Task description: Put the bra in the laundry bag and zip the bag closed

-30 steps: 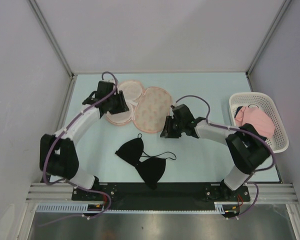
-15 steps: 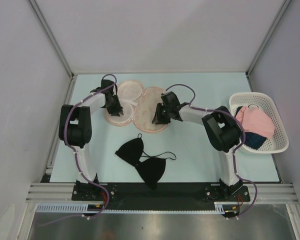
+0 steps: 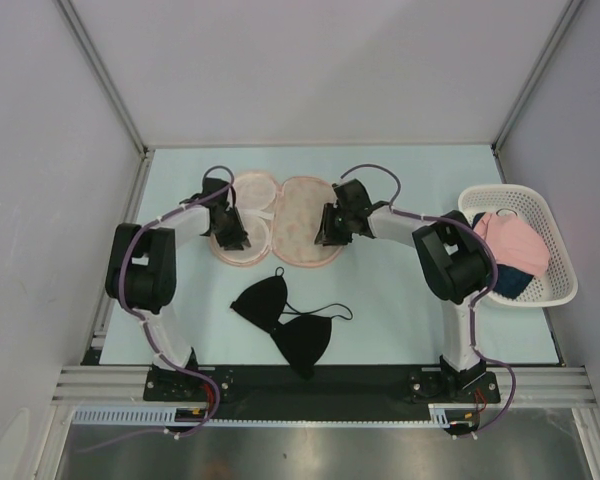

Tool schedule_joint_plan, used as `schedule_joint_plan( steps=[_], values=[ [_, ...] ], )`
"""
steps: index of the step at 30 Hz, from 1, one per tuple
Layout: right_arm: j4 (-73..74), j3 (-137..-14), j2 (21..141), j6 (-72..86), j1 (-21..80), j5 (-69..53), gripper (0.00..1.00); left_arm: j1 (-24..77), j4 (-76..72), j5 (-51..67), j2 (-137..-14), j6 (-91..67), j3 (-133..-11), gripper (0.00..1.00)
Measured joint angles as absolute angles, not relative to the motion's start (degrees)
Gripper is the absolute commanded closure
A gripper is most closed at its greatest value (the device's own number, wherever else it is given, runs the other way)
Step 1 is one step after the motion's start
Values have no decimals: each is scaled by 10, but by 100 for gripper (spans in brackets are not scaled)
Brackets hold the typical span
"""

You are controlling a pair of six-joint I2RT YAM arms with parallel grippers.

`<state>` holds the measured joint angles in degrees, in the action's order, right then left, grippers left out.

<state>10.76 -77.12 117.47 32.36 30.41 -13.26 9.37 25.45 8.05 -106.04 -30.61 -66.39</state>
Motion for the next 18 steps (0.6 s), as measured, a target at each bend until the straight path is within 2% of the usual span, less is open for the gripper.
schedule_joint_plan(
  steps=[2,3,4,6,7,8,10,11,14,18],
  values=[
    [118,-771,1171,316,303,-130,60,96,257,81,-1046,-306,-651,60],
    [128,-771,1167,311,303,-128,55,97,262,81,-1035,-305,-644,55],
    [138,-770,1162,308,303,-124,52,99,270,77,-1023,-304,-639,45],
    [165,-766,1146,297,309,-108,41,102,285,67,-993,-302,-632,36],
    [179,-763,1135,293,312,-99,38,104,293,61,-973,-302,-629,28],
    [191,-762,1126,288,316,-90,30,106,301,54,-948,-302,-627,25],
    [218,-759,1097,278,335,-71,22,108,312,37,-882,-306,-620,24],
    [228,-757,1079,271,347,-61,11,109,312,32,-850,-311,-614,24],
    [246,-746,1023,258,385,-43,0,110,309,26,-712,-344,-571,26],
    [249,-701,936,248,429,-52,0,107,309,51,-562,-411,-465,29]
  ],
)
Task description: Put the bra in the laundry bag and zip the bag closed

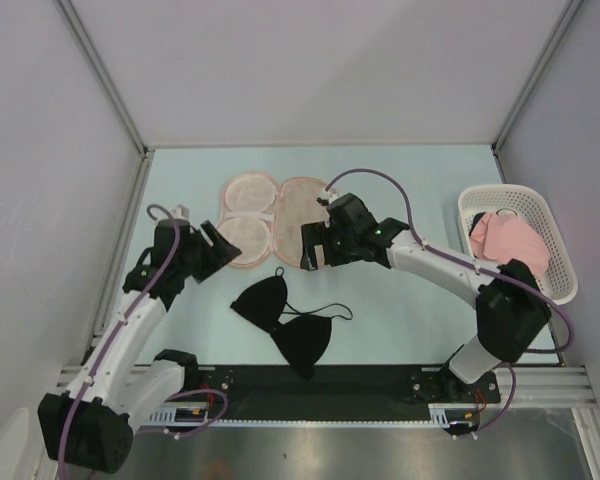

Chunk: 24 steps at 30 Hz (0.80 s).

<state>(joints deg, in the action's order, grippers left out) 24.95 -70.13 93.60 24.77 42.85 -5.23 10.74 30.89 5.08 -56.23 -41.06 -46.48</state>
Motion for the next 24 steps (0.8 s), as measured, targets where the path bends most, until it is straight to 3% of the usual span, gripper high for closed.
schedule_joint_plan(
  steps=[9,24],
  values=[
    [244,-563,813,259,430,-123,0,105,338,107,-392,-613,-219,42],
    [219,-496,739,290,430,-145,0,104,308,70,-456,-721,-180,48]
  ],
)
